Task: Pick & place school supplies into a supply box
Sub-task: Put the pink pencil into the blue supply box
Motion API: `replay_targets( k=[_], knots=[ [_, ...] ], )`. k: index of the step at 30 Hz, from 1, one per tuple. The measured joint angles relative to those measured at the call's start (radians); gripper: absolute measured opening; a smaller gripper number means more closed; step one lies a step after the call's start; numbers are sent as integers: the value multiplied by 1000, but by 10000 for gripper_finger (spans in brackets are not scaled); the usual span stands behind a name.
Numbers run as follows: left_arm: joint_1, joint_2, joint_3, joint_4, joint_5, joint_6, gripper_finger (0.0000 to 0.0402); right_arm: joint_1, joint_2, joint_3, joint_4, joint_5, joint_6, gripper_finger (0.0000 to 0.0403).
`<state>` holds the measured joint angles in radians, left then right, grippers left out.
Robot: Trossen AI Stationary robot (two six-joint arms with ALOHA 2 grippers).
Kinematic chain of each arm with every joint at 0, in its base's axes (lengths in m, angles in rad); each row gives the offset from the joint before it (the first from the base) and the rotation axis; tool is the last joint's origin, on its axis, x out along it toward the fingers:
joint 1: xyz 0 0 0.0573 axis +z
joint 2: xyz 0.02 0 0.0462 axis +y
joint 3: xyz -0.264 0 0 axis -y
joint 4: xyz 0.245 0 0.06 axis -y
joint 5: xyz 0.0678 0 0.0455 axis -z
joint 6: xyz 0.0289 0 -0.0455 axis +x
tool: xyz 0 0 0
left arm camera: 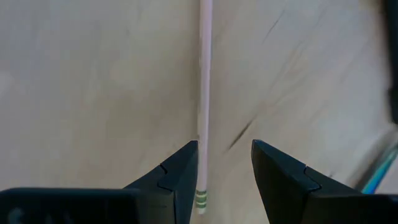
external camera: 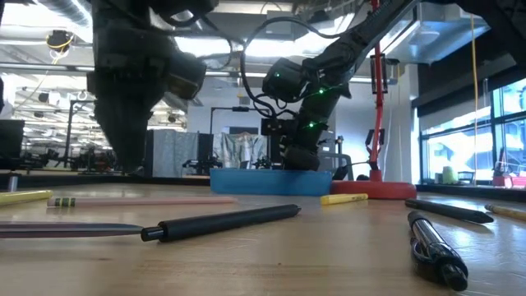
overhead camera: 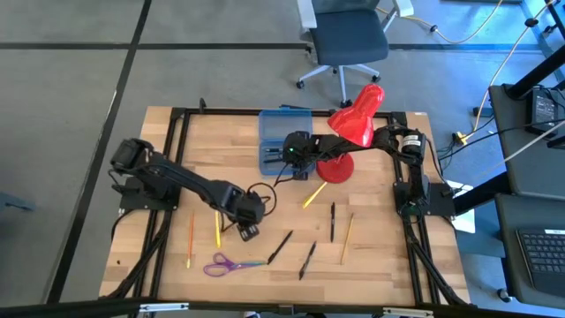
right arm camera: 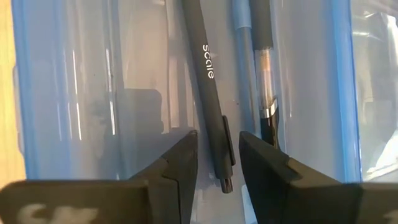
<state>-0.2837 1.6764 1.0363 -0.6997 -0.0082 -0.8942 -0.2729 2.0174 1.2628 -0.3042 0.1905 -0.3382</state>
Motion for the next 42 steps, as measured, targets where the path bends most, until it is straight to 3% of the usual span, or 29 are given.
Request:
replay_targets(
  k=[8, 18, 34, 42],
  knots=[
    [-22, 122, 18, -40, 28, -114, 143, 0, 0, 0, -3, 0, 11, 123],
    [-22, 141, 21, -59, 37, -141, 138, 0, 0, 0, -6, -1, 16, 123],
    [-8, 143, 19, -59, 39, -58, 28, 0, 0, 0, 7, 1, 15, 123],
    [10, 143, 19, -60, 48, 21, 9, 0, 0, 0, 8, 3, 16, 123]
  ],
)
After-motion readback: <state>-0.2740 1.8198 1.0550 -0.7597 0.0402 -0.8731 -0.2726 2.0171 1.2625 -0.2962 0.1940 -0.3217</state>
